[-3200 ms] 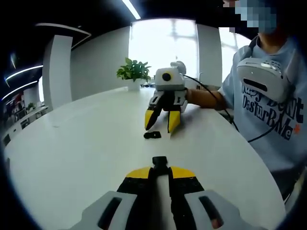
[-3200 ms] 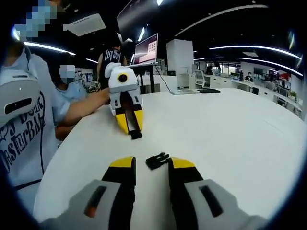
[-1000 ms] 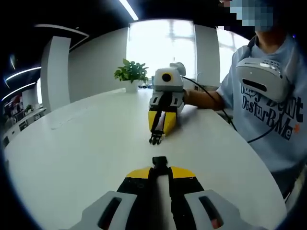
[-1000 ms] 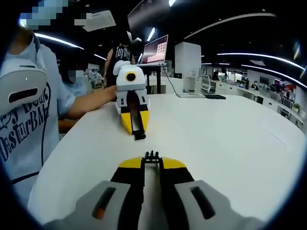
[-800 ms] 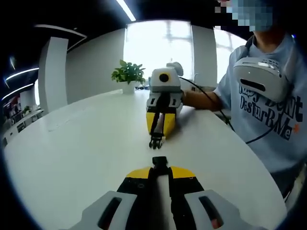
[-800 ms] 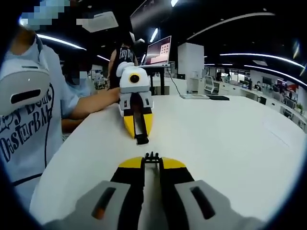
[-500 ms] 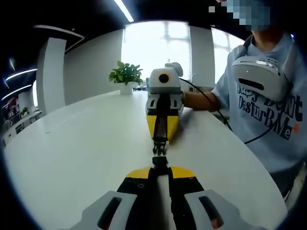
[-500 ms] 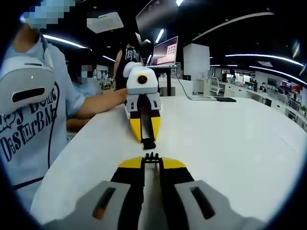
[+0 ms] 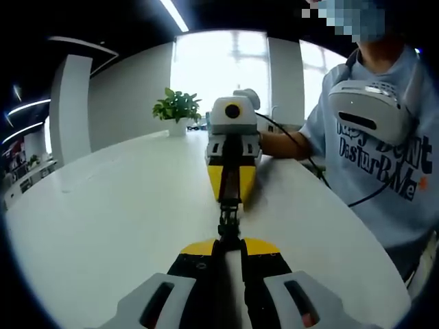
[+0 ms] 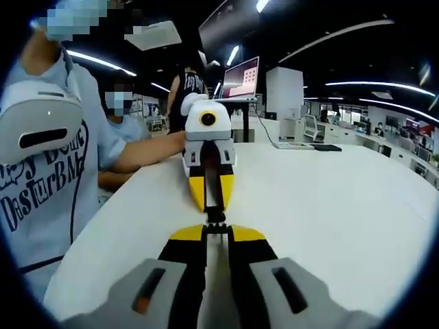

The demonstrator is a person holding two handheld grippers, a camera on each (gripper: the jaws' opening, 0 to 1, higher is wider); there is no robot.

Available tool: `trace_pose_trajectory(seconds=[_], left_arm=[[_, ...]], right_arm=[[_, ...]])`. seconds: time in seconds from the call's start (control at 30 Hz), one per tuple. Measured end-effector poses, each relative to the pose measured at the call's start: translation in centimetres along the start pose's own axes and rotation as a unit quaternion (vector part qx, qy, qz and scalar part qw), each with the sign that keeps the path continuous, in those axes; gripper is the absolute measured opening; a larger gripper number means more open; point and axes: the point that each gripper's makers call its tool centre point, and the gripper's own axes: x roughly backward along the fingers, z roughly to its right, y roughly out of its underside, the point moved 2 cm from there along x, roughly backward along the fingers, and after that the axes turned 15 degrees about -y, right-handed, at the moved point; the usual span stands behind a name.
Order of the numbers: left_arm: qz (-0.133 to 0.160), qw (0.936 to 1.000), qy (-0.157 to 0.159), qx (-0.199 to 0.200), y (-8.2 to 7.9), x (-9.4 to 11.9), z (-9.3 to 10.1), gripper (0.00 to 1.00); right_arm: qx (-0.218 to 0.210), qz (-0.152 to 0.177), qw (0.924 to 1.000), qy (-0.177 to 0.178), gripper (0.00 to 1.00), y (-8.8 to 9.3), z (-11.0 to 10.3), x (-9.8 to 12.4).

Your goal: Snap the two parts of the plastic buckle together until the buckle closes and remains connected.

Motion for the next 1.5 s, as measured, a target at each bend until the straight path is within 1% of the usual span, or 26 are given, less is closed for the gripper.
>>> trace_pose_trajectory(seconds=[0.37,0.53,0.63,0.7,0.8,0.9,1.1,1.5], left_arm=[[0.000,1.0000,0.000,0.001,-0.1,-0.2,0.1,0.12],[0.000,1.0000,0.000,0.002,0.0,-0.3,0.1,0.12],[0.000,1.0000,0.000,0.003,0.0,-0.4,0.0,0.12],[0.000,1.0000,0.000,0.002,0.0,-0.4,0.0,0.12],[0.000,1.0000,0.000,0.002,0.0,-0.4,0.0,0.12],[0.001,1.0000,0.003,0.003,0.0,-0.4,0.1,0.12],[0.001,1.0000,0.002,0.002,0.1,-0.4,0.2,0.12],[0.002,1.0000,0.003,0.003,0.1,-0.3,0.2,0.12]], right_arm=[[0.000,-0.037,0.9993,0.001,0.12,1.2,0.0,0.0],[0.002,-0.038,0.9993,0.001,0.13,1.3,-0.1,0.3],[0.003,-0.032,0.9995,0.003,0.18,1.1,-0.1,0.3],[0.001,-0.029,0.9996,0.000,0.19,1.0,-0.1,0.2],[-0.001,-0.030,0.9995,0.006,0.17,0.9,0.2,0.2],[-0.002,-0.030,0.9995,0.014,0.13,0.9,0.5,0.0],[-0.002,-0.040,0.9992,0.011,0.15,1.1,0.6,-0.5],[0.001,-0.037,0.9993,0.011,0.13,1.0,1.0,-0.8]])
